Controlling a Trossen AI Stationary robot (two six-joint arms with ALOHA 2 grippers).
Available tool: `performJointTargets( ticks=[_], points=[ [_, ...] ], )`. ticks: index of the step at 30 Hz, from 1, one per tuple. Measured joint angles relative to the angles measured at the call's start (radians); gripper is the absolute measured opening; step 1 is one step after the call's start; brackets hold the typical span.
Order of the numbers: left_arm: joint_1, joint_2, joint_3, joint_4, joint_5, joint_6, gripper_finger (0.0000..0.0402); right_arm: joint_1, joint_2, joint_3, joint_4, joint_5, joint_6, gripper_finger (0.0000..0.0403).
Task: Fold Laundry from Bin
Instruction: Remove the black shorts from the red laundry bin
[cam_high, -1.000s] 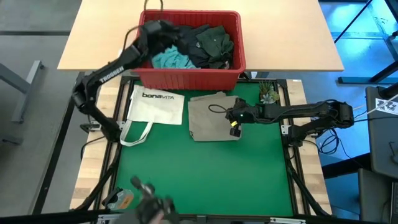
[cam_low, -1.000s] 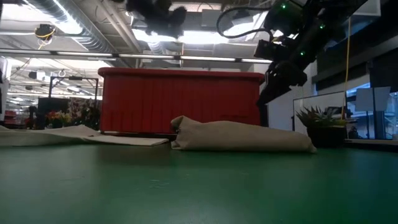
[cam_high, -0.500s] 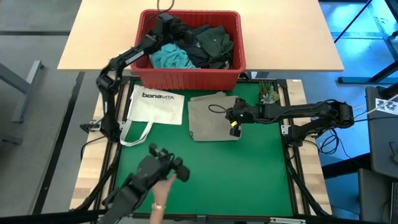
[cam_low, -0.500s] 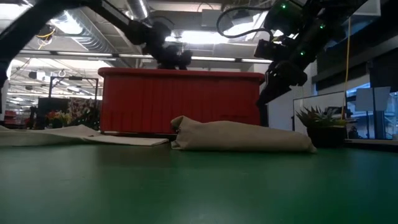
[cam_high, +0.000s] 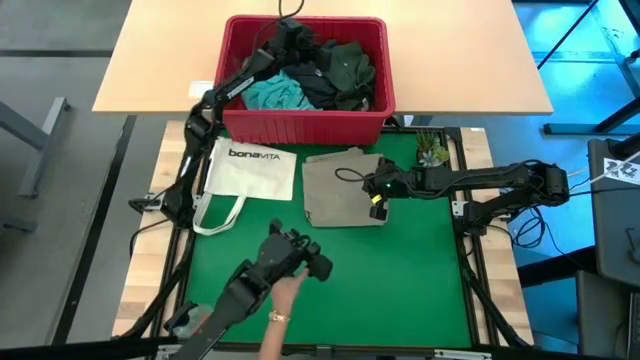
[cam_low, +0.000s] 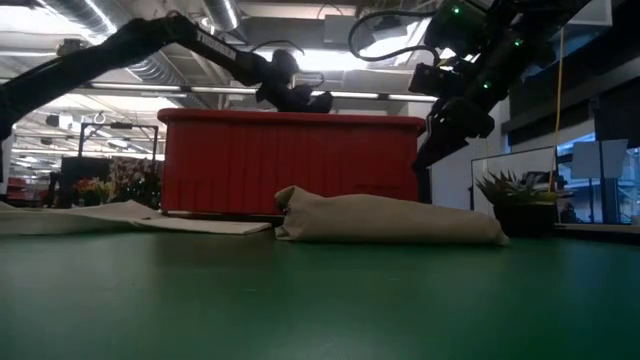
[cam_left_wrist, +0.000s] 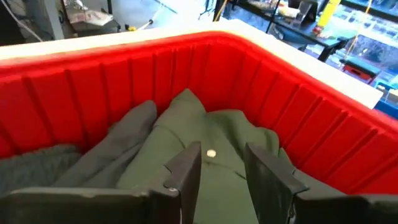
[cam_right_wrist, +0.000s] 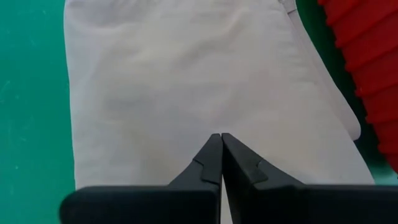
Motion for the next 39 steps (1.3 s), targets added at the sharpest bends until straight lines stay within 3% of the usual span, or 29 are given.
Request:
performJointTargets(
  ticks=[10, 20, 30, 39],
  points=[
    [-0.006, 0.006, -0.068, -0.018, -0.136, 0.008, 0.0129, 0.0, 0.0, 0.0, -0.004, 0.0, 0.0, 0.0007],
    [0.015, 0.006, -0.124, -0.212, -0.183, -0.002, 0.0183, 0.0, 0.0, 0.0, -0.004, -0.001, 0.0, 0.0007],
    [0.029, 0.005, -0.14, -0.276, -0.174, -0.204, 0.0245, 0.0, 0.0, 0.0, -0.003, -0.001, 0.0, 0.0007],
    [0.038, 0.026, -0.14, -0.381, -0.119, -0.229, 0.0255, 0.0, 0.0, 0.0, -0.003, -0.001, 0.0, 0.0007]
  ],
)
